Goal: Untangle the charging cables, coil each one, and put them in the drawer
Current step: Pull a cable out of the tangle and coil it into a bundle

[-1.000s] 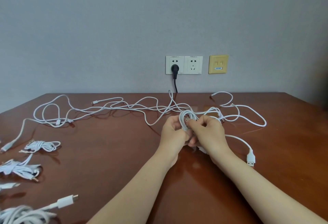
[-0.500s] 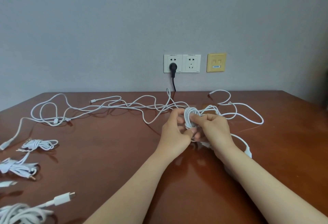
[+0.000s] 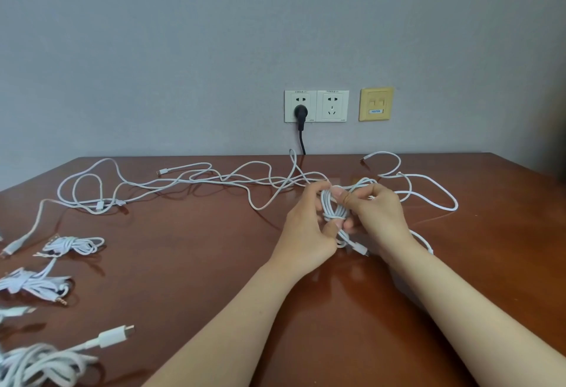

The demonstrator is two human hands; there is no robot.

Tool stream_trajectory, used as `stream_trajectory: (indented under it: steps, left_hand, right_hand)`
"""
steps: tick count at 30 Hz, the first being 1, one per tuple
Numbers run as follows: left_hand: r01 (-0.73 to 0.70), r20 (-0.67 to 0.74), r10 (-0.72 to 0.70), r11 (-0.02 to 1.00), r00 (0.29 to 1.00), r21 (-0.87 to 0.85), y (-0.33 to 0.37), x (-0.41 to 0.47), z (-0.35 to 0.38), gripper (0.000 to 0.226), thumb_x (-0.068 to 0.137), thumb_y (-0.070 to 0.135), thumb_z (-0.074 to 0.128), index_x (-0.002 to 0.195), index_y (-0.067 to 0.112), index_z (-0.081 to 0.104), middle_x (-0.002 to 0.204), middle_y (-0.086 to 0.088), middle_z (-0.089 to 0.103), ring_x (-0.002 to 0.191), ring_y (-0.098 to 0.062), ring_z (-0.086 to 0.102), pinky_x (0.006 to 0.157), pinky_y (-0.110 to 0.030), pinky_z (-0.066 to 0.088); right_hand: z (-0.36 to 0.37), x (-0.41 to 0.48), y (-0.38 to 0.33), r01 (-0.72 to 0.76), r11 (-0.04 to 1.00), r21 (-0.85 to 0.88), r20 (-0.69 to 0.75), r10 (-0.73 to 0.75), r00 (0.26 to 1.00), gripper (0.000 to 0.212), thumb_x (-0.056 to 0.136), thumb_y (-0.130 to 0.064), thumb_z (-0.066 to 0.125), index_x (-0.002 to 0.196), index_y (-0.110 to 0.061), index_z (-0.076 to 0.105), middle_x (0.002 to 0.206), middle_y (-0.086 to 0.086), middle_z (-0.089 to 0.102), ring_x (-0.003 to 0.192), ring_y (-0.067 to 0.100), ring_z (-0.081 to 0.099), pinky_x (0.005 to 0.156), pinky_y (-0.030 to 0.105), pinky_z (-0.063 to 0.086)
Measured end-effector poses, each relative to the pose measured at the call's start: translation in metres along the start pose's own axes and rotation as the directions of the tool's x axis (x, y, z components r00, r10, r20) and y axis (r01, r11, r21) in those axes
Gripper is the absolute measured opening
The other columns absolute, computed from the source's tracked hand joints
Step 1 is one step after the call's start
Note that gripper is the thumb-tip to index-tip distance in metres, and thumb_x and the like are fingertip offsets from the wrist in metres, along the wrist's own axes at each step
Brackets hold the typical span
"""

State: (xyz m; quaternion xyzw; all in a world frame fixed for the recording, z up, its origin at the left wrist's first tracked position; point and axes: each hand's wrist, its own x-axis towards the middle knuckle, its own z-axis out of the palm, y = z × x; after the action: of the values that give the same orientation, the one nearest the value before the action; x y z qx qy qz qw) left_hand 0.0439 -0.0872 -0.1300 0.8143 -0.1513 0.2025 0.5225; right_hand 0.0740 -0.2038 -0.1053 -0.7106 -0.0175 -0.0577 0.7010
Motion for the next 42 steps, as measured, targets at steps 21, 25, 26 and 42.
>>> stream_trajectory:
  steps: [21,25,26,42]
  left_hand:
    - [0.175,-0.106,-0.215,0.937,0.971,-0.301,-0.012,0.013,-0.001,0.041,0.079,-0.016,0.05,0.086,0.023,0.046,0.088,0.0,0.058,0.086,-0.017,0.059,0.078,-0.034,0.052]
    - [0.216,-0.037,-0.238,0.928,0.97,-0.303,-0.012,0.012,-0.002,0.042,0.081,-0.016,0.05,0.089,0.024,0.046,0.088,0.003,0.058,0.075,-0.003,0.06,0.065,-0.017,0.05]
    - [0.229,-0.02,-0.246,0.926,0.969,-0.302,-0.013,0.011,-0.002,0.043,0.081,-0.016,0.051,0.089,0.025,0.046,0.089,0.004,0.059,0.074,0.0,0.06,0.063,-0.015,0.05]
    - [0.369,-0.349,-0.49,0.858,0.799,-0.358,-0.011,-0.011,-0.015,0.028,0.084,0.003,0.06,0.081,0.027,0.045,0.082,-0.001,0.057,0.091,-0.03,0.062,0.087,-0.044,0.052]
  right_hand:
    - [0.017,-0.01,0.018,0.277,0.73,-0.624,0.111,-0.268,0.957,0.027,0.087,-0.045,0.056,0.073,-0.025,0.046,0.067,-0.011,0.052,0.074,0.016,0.052,0.066,0.03,0.035]
    - [0.018,-0.014,0.019,0.292,0.635,-0.715,0.094,-0.327,0.94,0.027,0.091,-0.047,0.048,0.084,-0.022,0.047,0.076,-0.008,0.056,0.084,0.021,0.057,0.066,0.029,0.031]
    - [0.017,-0.014,0.019,0.297,0.626,-0.721,0.087,-0.343,0.935,0.027,0.091,-0.047,0.049,0.085,-0.021,0.048,0.077,-0.008,0.057,0.084,0.021,0.057,0.065,0.028,0.031]
    - [0.02,-0.03,0.019,0.5,0.38,-0.778,0.344,-0.408,0.846,0.065,0.074,-0.045,0.041,0.135,-0.021,0.04,0.133,-0.001,0.046,0.126,0.019,0.04,0.101,0.031,0.026]
